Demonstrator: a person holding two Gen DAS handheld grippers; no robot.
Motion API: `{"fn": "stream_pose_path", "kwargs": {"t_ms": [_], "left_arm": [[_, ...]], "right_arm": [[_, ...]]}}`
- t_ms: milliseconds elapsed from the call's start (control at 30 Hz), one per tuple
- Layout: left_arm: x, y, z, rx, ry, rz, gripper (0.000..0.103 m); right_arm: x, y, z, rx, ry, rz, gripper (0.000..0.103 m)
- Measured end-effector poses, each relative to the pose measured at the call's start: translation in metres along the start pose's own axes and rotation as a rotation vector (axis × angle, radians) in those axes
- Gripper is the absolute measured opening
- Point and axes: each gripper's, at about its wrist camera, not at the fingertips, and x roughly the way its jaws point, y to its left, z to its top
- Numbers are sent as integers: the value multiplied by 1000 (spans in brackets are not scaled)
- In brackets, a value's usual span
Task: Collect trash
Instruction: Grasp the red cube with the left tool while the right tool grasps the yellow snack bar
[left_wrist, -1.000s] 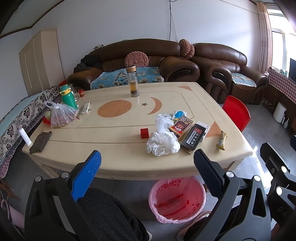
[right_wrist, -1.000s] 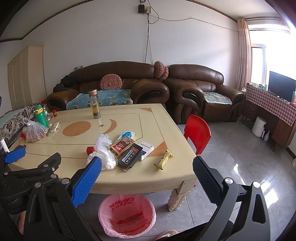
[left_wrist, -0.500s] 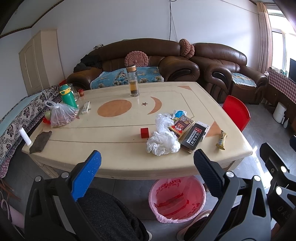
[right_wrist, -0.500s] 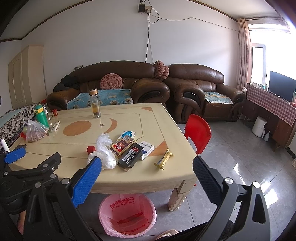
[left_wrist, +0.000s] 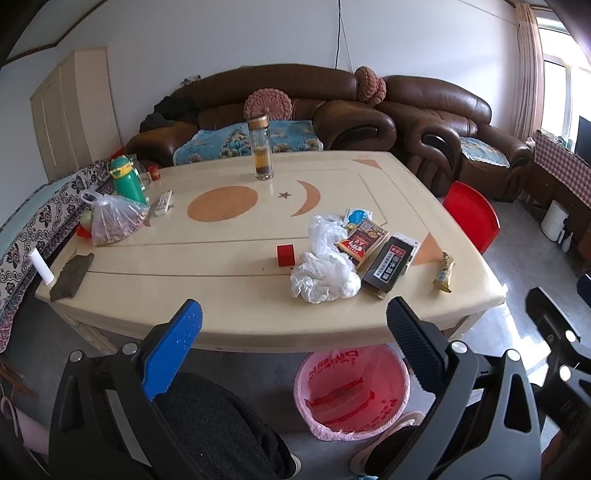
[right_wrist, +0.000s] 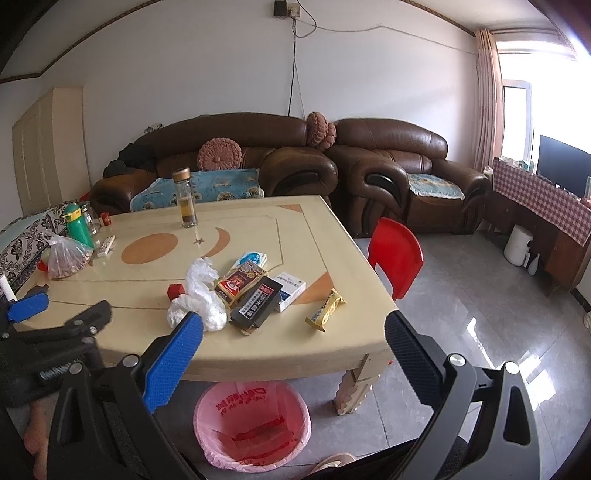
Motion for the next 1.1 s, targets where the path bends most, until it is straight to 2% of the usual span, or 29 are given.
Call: {"fn": "stream_pose_path", "kwargs": {"t_ms": [333,433,567,933,1100], "left_arm": [[69,17,15,-19,103,-15,98],[93,18,22,-12,132,5,98],[127,23,32,-51,183,-20,98],[226,34,47,-92,283,4,98],[266,41,49,-132,350,-12,98]], "right_arm": [[58,-26,3,12,37,-19,97],[79,-32,4,2,43,-25,97],[109,-41,4,-7,57,-39,97],[198,-46,-10,10,135,-44,97],[231,-41,-16,10,153,-42,97]]}}
